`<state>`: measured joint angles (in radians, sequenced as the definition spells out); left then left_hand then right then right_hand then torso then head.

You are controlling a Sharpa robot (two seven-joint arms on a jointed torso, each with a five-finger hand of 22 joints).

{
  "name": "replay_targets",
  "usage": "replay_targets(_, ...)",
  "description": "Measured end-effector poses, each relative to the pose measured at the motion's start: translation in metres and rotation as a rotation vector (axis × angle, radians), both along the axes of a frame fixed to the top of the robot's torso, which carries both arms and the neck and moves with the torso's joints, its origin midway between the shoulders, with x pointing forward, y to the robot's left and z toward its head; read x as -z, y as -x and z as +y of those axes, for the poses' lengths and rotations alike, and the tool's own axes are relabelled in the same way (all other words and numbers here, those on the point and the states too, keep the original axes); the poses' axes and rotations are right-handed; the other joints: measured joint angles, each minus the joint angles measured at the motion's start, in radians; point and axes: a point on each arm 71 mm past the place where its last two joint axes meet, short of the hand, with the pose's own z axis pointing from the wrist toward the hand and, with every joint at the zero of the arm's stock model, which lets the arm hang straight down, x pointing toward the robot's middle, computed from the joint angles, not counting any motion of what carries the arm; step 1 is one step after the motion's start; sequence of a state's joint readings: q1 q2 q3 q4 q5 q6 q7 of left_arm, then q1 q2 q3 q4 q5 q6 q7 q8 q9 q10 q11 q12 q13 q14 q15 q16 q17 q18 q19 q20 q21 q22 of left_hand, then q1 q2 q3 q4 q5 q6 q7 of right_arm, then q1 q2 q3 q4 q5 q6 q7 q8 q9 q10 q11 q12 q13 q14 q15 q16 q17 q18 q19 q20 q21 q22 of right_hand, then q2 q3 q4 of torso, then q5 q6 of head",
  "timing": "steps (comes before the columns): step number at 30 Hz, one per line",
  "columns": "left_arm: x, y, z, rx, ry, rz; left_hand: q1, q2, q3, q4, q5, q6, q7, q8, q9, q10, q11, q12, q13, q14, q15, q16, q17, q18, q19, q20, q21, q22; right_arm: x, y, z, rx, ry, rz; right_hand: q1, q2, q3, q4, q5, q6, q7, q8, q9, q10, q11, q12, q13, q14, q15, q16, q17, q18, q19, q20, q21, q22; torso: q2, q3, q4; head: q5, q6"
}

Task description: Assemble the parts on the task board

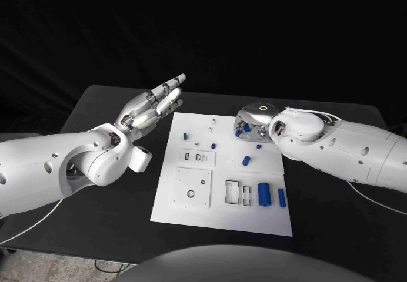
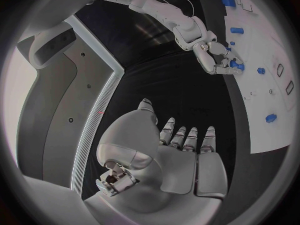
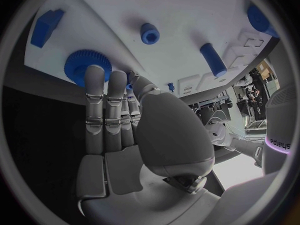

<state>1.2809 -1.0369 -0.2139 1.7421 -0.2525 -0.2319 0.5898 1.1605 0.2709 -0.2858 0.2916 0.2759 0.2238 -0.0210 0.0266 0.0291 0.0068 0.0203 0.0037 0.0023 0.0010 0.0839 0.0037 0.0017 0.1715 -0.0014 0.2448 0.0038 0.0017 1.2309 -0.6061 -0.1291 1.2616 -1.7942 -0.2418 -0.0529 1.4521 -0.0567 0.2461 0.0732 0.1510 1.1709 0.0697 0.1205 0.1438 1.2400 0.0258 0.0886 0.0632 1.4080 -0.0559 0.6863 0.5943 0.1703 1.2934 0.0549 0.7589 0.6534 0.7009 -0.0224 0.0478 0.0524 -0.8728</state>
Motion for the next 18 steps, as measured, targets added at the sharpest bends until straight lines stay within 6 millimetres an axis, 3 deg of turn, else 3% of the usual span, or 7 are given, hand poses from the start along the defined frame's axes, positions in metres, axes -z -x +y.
replay_targets(6,0.001,-0.001,0.001,0.000,-0.002,0.003,0.014,0.005,0.007,-0.001,0.032,0.003,0.010,0.000,0.000,0.000,0.000,0.000,0.000,0.000,0.000,0.000,0.000,0.000,0.002,0.002,0.000,0.000,-0.007,0.001,0.000,-0.008,-0.029,-0.020,0.000,0.000,0.003,-0.003,0.000,0.002,0.002,0.000,0.000,0.012,0.002,-0.002,0.000,0.011,0.005,0.008,0.007,0.000,0.002,-0.002,0.037,0.043,0.000,-0.0005,-0.0011,0.006,0.000)
replay_targets(13,0.001,-0.002,0.002,-0.003,-0.005,0.006,0.020,0.007,0.007,-0.001,0.037,0.003,0.010,0.000,0.000,0.000,0.000,0.000,0.000,0.000,0.000,0.000,0.000,0.000,0.004,0.004,0.000,0.000,-0.040,-0.001,0.012,-0.036,-0.066,-0.081,-0.002,0.002,0.005,-0.001,0.000,0.002,0.002,0.000,0.000,0.017,0.003,-0.004,0.000,0.016,0.002,0.018,0.014,0.000,0.004,-0.004,0.045,0.054,0.001,-0.0016,-0.0005,0.018,0.000)
replay_targets(18,0.002,-0.003,0.002,-0.004,-0.007,0.006,0.022,0.005,0.007,-0.001,0.043,0.003,0.010,0.000,0.000,0.000,0.000,0.000,0.000,0.000,0.000,0.000,0.000,0.000,0.004,0.004,0.000,0.000,-0.051,-0.002,0.026,-0.054,-0.081,-0.100,-0.006,0.006,0.006,0.000,-0.002,0.002,0.002,0.000,0.000,0.019,0.002,-0.005,0.000,0.025,0.000,0.035,0.030,0.000,0.009,-0.002,0.060,0.073,0.003,-0.0029,-0.0005,0.021,0.000)
